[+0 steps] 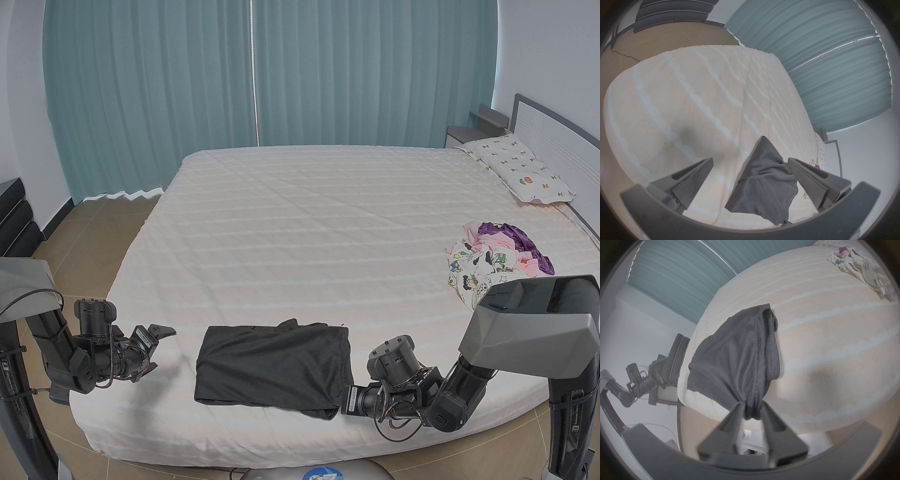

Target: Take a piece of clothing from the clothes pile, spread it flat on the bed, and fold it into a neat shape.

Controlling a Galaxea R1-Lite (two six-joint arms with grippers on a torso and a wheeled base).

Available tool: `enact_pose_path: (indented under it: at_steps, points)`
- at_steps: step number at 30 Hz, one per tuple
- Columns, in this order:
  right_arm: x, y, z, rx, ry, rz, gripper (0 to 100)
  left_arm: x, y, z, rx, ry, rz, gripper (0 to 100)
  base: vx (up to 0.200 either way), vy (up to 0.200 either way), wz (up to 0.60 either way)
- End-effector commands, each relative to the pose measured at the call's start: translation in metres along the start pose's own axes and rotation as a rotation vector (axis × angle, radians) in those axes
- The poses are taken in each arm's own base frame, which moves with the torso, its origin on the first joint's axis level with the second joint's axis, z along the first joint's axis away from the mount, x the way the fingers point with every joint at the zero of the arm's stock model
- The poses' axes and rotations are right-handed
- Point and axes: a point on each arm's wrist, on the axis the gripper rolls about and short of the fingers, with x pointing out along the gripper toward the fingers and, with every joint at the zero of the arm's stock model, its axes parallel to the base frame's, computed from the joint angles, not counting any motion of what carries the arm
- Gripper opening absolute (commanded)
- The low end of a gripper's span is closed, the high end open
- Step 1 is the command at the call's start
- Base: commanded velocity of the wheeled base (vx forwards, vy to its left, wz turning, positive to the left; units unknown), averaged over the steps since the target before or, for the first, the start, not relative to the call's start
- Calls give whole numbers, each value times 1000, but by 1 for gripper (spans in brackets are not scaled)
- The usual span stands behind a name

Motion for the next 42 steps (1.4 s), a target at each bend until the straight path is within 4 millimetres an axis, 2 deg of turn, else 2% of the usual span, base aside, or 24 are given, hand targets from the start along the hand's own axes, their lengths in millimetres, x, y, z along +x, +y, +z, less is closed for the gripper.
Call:
enact_pose_path:
  at_steps: [1,4,8,9,10,11,12,13,16,17,18,20,25,42]
  points:
    - [-2,-1,-2,-13,3,-2,100,1,1,0,0,1,2,100,0,0,0]
    - [-4,1,6,-7,-26,12,100,1,1,0,-2,0,4,100,0,0,0]
    - [-14,1,43,37,-135,45,100,1,1,0,-2,2,3,100,0,0,0]
    - [-14,1,43,37,-135,45,100,1,1,0,-2,2,3,100,0,0,0]
    - [-10,-2,66,63,-199,52,100,1,1,0,-2,2,3,100,0,0,0]
    - [-7,-3,75,70,-222,56,100,1,1,0,-2,2,3,100,0,0,0]
    - [-7,-3,75,70,-222,56,100,1,1,0,-2,2,3,100,0,0,0]
    - [4,-8,87,86,-232,41,100,1,1,0,-2,2,3,100,0,0,0]
    - [26,-10,99,99,-231,15,100,1,1,0,-2,0,4,100,0,0,0]
    - [26,-10,99,99,-231,15,100,1,1,0,-2,0,4,100,0,0,0]
    - [41,-11,108,104,-258,0,100,1,1,0,-2,0,4,100,0,0,0]
    - [56,-11,113,102,-275,-1,100,1,1,0,-2,0,4,100,0,0,0]
    - [69,-11,126,112,-273,-3,100,0,2,-1,-3,4,6,100,0,0,0]
    - [77,-12,134,118,-235,35,100,0,2,-2,-1,5,8,100,0,0,0]
